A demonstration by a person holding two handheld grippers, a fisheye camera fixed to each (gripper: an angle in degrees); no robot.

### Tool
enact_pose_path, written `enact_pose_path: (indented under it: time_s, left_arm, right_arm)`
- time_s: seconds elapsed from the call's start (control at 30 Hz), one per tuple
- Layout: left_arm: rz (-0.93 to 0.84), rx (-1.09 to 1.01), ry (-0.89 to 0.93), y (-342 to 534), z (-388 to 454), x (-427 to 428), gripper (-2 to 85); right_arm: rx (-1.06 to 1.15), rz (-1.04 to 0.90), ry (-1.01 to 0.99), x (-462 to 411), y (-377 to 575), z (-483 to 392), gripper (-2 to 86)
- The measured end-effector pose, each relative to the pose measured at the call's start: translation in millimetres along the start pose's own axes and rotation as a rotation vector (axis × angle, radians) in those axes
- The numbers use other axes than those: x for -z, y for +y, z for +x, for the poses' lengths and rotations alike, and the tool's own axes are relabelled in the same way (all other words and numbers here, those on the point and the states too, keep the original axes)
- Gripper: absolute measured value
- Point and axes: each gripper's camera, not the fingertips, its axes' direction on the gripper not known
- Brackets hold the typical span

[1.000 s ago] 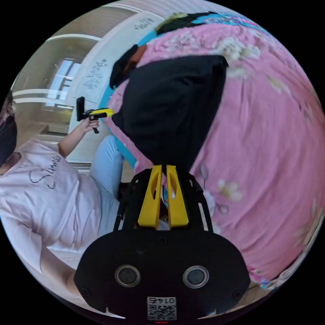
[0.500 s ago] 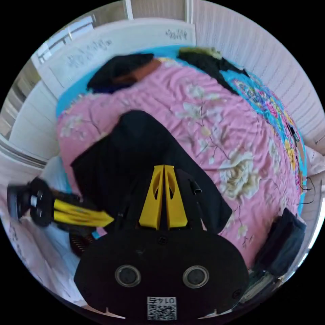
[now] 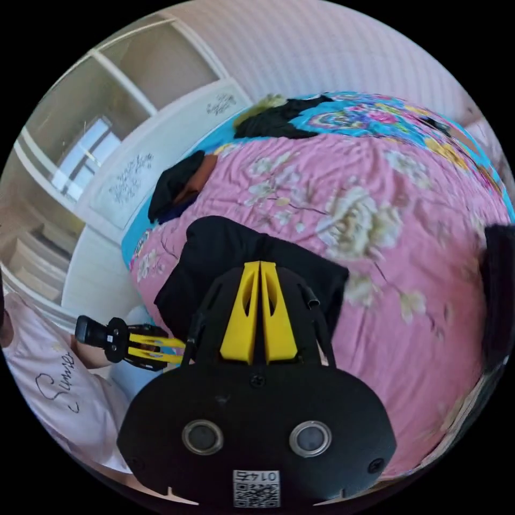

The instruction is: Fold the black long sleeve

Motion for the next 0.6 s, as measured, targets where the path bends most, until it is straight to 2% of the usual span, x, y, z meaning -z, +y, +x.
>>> enact_pose_path:
  time_s: [0.07,0.17,0.33,0.43,0.53,0.6]
  left_arm:
    - [0.031,0.007,-0.008,-2.0,6.1,0.0,10.9]
    - [0.02,-0.012,0.026,-7.8,17.2,-15.0,13.4]
    - [-0.076,-0.089,0.074,-17.3,46.8,-51.1,16.2]
    - [-0.13,-0.124,0.067,-24.4,64.3,-60.6,17.2]
    - [-0.131,-0.142,0.052,-29.1,74.2,-63.4,15.1]
    - [-0.169,-0.098,-0.056,-30.9,71.2,-66.3,5.8]
  right_arm:
    - [-0.122,-0.004,0.017,12.9,41.5,22.9,5.2]
    - [-0.271,-0.141,-0.017,9.2,100.1,46.3,9.0]
    - [-0.318,-0.126,-0.175,19.0,136.1,52.9,1.4]
    - [-0.289,0.022,-0.377,36.4,131.5,50.6,0.4]
    - [-0.238,0.034,-0.494,37.1,119.3,47.1,0.2]
    - [-0.16,-0.003,-0.524,35.3,109.3,41.3,0.7]
